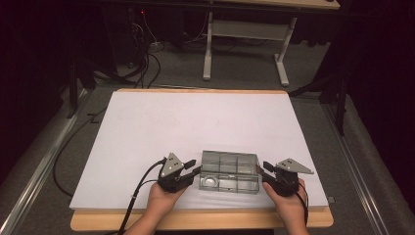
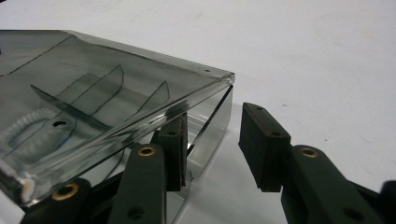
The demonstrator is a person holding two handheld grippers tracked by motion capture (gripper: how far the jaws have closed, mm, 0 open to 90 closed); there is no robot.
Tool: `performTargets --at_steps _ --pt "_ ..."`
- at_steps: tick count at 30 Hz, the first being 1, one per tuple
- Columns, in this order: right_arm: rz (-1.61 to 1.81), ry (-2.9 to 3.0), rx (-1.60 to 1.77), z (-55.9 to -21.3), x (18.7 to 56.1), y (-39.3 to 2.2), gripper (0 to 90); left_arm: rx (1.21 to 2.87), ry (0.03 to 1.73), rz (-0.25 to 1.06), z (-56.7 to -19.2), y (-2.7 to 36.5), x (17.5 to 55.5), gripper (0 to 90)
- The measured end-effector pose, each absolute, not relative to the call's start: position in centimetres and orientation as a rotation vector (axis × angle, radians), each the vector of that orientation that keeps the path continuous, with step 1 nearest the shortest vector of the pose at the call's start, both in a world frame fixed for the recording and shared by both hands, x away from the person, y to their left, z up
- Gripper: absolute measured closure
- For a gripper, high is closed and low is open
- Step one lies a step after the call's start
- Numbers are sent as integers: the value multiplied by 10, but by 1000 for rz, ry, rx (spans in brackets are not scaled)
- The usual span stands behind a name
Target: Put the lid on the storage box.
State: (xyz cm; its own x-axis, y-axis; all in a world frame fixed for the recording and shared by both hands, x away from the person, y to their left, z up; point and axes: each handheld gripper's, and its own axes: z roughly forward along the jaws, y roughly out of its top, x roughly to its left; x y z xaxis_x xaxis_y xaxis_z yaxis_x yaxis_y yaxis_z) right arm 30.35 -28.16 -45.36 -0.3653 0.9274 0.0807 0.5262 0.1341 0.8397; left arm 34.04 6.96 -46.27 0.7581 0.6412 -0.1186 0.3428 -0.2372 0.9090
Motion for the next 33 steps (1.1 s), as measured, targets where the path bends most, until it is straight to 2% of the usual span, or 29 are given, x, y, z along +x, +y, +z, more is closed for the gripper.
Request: performTargets --at_steps 33 --pt "1060 1919 1427 -468 301 -284 620 1892 787 346 -476 76 342 660"
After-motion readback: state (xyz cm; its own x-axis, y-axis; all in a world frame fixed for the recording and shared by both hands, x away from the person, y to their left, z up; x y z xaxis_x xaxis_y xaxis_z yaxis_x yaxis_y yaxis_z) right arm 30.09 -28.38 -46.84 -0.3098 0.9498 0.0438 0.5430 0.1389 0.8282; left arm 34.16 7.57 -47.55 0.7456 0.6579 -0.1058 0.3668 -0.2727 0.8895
